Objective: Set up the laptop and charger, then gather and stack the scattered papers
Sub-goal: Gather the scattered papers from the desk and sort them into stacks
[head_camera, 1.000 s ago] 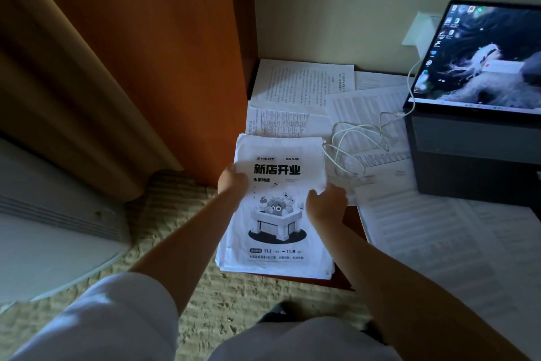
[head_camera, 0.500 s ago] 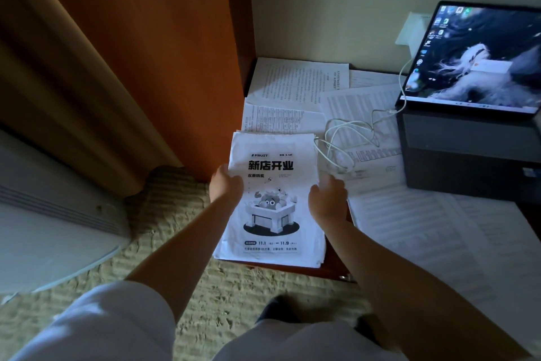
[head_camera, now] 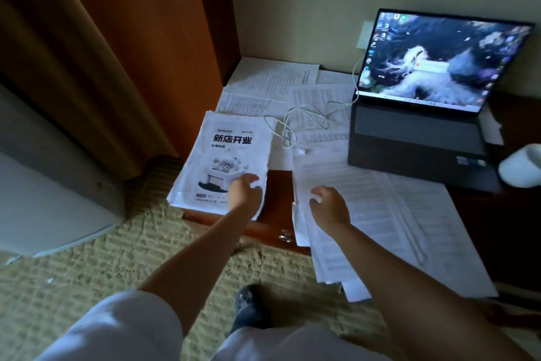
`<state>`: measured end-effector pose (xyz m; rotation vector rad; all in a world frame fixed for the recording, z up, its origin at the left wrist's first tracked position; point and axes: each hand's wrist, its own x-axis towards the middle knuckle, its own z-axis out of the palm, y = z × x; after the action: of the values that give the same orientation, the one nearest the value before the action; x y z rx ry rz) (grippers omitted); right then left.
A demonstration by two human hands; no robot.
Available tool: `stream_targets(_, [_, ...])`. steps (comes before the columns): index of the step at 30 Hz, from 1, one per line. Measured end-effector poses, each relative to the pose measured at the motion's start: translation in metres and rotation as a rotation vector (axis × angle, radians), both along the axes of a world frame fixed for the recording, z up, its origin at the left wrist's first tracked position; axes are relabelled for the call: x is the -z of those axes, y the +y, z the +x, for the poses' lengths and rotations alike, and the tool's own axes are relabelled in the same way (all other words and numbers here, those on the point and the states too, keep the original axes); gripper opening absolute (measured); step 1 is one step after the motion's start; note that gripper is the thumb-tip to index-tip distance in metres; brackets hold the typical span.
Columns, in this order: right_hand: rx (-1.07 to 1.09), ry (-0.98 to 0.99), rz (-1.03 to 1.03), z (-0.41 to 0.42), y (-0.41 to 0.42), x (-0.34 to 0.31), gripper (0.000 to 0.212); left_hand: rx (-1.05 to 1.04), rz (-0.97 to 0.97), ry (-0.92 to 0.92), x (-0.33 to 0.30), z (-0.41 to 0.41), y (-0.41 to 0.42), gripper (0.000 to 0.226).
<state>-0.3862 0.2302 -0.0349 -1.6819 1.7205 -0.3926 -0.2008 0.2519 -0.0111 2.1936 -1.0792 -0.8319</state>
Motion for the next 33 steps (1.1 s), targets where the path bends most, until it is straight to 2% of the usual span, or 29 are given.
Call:
stream_targets(2, [-0.123, 0.116, 0.019, -0.035, 0.014, 0.006, 0.045, -0.016, 0.030, 0.033, 0.000, -0.032, 0.014, 0.033])
stream_targets(7, [-0.509, 0.411, 0.042, -0.095, 0.041, 0.018, 0.096, -0.065, 0.148, 0.142, 0.019, -0.101, 0.038, 0.027])
stream_targets(10, [-0.695, 0.513, 0.052, -0.121, 0.063, 0.026, 0.121, -0.203, 0.190, 0.302, 0.034, -0.132, 0.054, 0.047])
stream_targets(12, [-0.775, 0.550, 0.036, -0.134, 0.075, 0.032, 0.131, -0.299, 0.179, 0.446, 0.037, -0.148, 0.062, 0.050])
stream_targets(14, [-0.777, 0.531, -0.057, -0.140, 0.079, 0.036, 0.119, -0.383, 0.129, 0.531, 0.036, -0.156, 0.063, 0.044])
stream_targets(17, [-0.588, 0.261, -0.277, -0.144, 0.073, 0.033, 0.067, -0.420, 0.067, 0.551, 0.039, -0.157, 0.055, 0.036])
stream_targets(19, [-0.407, 0.169, -0.343, -0.145, 0.069, 0.026, 0.041, -0.438, 0.052, 0.599, 0.057, -0.151, 0.049, 0.040])
stream_targets(21, [-0.145, 0.110, -0.335, -0.146, 0.063, 0.019, 0.032, -0.468, 0.051, 0.652, 0.055, -0.151, 0.050, 0.049])
stream_targets(24, [0.233, 0.011, -0.340, -0.147, 0.048, 0.004, 0.028, -0.492, 0.011, 0.716, 0.027, -0.165, 0.059, 0.057])
stream_targets(26, [0.209, -0.010, -0.391, -0.147, 0.047, 0.000, 0.030, -0.454, 0.021, 0.697, 0.022, -0.171, 0.063, 0.069])
stream_targets(28, [0.050, 0.016, -0.427, -0.150, 0.053, -0.001, 0.038, -0.407, 0.062, 0.726, 0.024, -0.177, 0.064, 0.083])
stream_targets(30, [-0.126, 0.096, -0.526, -0.156, 0.058, 0.004, 0.046, -0.323, 0.124, 0.660, 0.022, -0.182, 0.066, 0.090])
stream_targets(32, [-0.243, 0.202, -0.707, -0.161, 0.060, 0.008, 0.036, -0.315, 0.103, 0.520, 0.018, -0.184, 0.067, 0.076])
stream_targets(33, [-0.289, 0.218, -0.784, -0.163, 0.060, 0.009, 0.034, -0.354, 0.054, 0.513, 0.017, -0.182, 0.068, 0.064])
